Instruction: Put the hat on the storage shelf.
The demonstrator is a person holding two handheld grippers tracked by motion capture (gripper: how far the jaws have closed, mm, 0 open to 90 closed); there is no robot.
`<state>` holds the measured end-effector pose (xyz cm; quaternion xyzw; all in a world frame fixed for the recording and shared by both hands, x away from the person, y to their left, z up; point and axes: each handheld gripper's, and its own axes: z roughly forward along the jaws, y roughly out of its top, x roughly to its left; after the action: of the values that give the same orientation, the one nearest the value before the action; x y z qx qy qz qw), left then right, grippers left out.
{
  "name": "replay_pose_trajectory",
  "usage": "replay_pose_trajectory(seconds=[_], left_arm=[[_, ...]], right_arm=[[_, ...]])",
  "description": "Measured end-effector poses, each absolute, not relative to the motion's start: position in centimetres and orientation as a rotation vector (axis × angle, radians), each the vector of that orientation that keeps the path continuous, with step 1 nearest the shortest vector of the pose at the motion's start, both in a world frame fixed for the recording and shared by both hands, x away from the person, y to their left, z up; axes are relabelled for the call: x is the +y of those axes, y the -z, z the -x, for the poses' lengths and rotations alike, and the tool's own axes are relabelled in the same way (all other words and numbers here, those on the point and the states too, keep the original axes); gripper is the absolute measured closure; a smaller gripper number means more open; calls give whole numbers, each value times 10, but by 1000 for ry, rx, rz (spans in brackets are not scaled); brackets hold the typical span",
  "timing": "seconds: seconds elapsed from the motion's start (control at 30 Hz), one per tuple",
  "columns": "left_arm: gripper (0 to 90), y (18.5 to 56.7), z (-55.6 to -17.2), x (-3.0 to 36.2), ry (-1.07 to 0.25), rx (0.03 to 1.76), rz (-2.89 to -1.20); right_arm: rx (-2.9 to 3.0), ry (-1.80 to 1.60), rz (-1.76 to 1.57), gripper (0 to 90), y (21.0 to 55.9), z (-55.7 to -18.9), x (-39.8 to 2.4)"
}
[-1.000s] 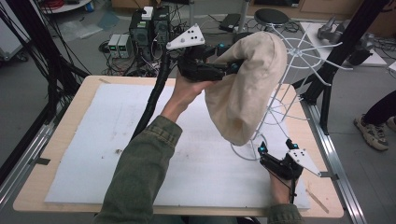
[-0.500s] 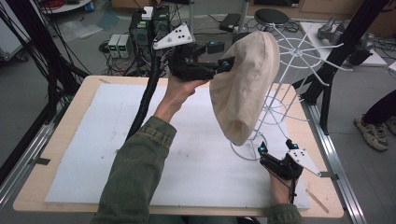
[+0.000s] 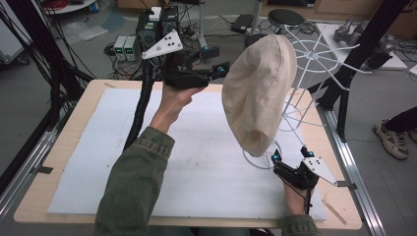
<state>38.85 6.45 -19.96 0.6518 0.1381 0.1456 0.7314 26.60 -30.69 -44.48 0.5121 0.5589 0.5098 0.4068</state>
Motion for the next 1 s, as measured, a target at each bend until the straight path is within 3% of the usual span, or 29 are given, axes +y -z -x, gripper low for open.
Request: replay_pose_trajectory(seconds=[1.0], left_arm=[[342, 251, -357, 147, -428, 459, -1443]], right_arm=[[1427, -1278, -1281, 39, 445, -266, -303]])
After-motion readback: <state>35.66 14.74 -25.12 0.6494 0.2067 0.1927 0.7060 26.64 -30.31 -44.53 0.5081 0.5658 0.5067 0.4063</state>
